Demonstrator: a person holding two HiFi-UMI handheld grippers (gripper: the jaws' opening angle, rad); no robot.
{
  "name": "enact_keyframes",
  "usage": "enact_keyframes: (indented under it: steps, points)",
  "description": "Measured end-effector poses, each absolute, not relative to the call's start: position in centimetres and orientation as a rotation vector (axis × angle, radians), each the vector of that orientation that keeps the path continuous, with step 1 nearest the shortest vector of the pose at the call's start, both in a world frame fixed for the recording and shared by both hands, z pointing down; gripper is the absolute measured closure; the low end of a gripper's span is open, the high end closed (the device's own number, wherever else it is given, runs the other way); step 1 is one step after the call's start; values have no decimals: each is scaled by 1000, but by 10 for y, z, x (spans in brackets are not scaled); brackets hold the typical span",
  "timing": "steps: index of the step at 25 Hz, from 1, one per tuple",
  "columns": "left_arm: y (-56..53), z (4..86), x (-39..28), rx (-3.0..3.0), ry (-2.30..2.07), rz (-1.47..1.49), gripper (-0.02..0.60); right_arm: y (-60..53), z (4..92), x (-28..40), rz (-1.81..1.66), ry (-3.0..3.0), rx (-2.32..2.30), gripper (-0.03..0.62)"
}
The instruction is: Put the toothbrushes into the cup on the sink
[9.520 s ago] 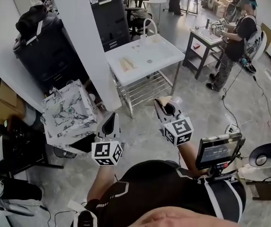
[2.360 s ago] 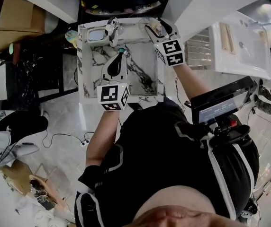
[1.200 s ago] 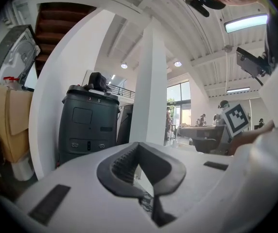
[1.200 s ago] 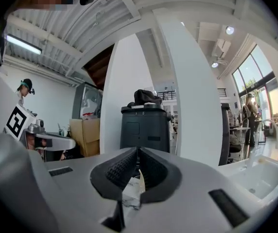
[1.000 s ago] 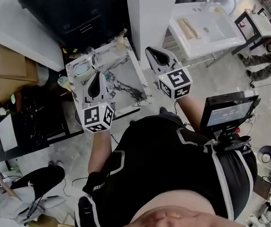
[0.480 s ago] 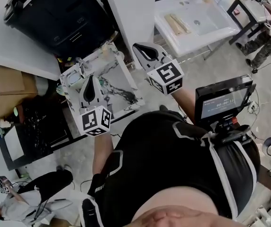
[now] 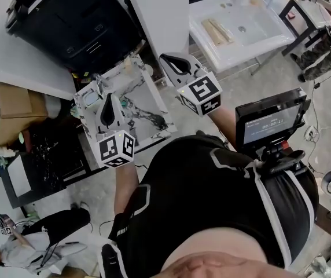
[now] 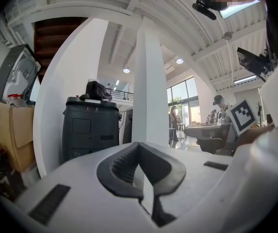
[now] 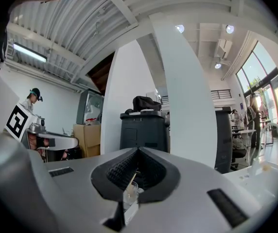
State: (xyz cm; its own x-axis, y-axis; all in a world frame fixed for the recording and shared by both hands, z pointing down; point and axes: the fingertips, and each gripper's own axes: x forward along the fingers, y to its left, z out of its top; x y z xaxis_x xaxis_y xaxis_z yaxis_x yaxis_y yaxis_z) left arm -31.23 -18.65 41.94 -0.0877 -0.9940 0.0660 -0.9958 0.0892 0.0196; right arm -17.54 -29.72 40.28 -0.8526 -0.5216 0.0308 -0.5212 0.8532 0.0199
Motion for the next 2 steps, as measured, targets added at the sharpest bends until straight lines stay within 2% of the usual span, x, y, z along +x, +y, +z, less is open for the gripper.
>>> enact_keyframes:
  steps: [2]
  points:
    - [-187,419,-310,2082,-2272,45,577,-298,403,-174,-19,-2991,841,572]
